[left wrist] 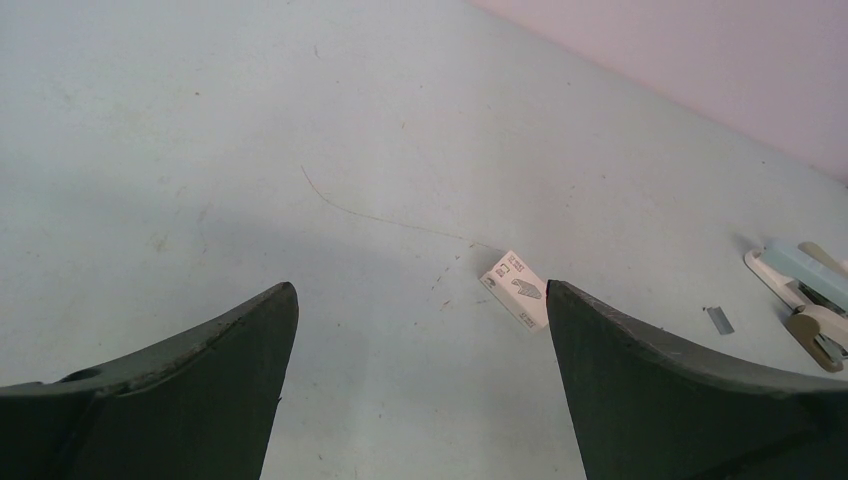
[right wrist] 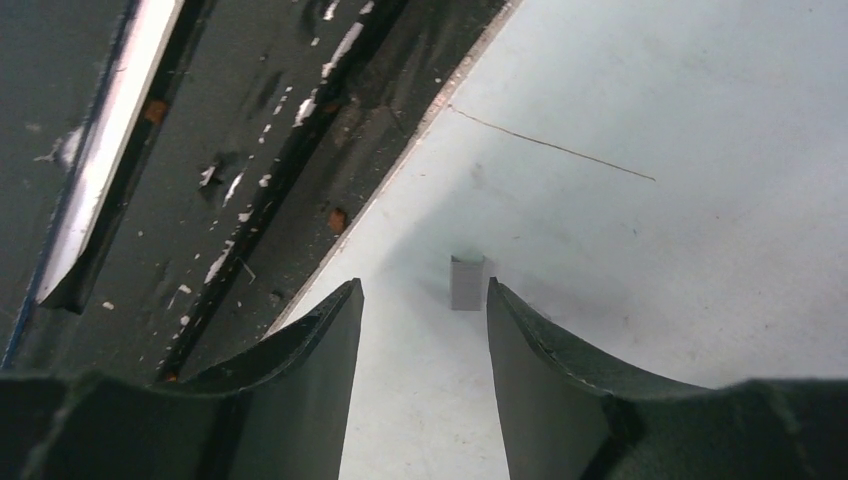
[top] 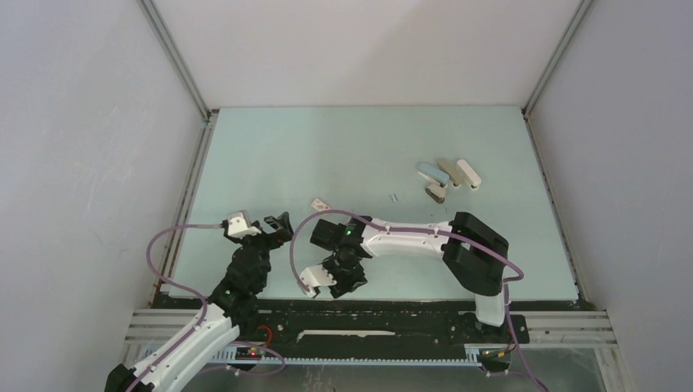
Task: Unload the staples from the stapler
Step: Pick up the staple from the center of the board.
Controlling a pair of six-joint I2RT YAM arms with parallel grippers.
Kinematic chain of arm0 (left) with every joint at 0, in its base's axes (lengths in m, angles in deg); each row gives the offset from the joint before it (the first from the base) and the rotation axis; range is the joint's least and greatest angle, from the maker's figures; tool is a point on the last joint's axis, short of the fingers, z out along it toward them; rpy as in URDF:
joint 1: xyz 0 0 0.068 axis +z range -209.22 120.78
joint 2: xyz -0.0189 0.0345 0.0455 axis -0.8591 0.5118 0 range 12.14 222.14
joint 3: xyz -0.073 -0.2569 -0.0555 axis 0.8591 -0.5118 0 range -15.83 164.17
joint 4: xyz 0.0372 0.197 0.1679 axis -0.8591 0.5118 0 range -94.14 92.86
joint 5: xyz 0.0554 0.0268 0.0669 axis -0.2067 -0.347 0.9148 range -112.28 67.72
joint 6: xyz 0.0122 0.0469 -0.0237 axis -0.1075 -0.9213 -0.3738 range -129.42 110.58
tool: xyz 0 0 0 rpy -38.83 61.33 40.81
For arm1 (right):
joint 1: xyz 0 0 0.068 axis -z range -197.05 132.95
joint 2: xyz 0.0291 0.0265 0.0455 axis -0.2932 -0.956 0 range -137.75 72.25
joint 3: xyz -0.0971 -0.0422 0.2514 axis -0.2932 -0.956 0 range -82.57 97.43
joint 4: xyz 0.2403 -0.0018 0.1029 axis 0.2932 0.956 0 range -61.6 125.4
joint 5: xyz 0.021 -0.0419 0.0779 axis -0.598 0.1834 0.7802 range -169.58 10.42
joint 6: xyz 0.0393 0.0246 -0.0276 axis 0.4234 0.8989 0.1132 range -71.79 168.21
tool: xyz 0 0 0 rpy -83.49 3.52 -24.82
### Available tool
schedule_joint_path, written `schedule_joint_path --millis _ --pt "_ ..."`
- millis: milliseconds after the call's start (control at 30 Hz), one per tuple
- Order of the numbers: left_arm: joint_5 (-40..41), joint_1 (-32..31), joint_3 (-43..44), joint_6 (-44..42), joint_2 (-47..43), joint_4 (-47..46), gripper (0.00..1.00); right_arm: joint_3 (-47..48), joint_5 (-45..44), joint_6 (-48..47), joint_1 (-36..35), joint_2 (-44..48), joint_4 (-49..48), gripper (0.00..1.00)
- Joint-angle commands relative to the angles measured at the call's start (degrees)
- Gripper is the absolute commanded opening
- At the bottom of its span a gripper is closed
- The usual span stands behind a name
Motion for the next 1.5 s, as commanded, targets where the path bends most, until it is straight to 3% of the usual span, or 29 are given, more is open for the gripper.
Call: schedule_joint_path --millis 0,233,400,1467 --pt "0.55 0.46 -0.73 0.05 -0.58 -1.70 1.00 1.90 -3.37 3.59 -0.37 -0.96 -3.67 0.57" --pt "0.56 0.46 -0.73 0.02 -0.72 -1.70 1.00 2.80 -4.46 4.87 -0.35 -2.50 -4.57 0.55" --pt "0.57 0.45 -0.82 0.05 -0.90 -1.66 1.00 3.09 -4.21 4.96 -0.33 -3.31 -4.19 0.46" --pt "0.55 0.46 -0.82 0.05 -0.79 -1.65 1.00 3.91 -3.25 4.97 -0.39 -5.09 -2.03 0.42"
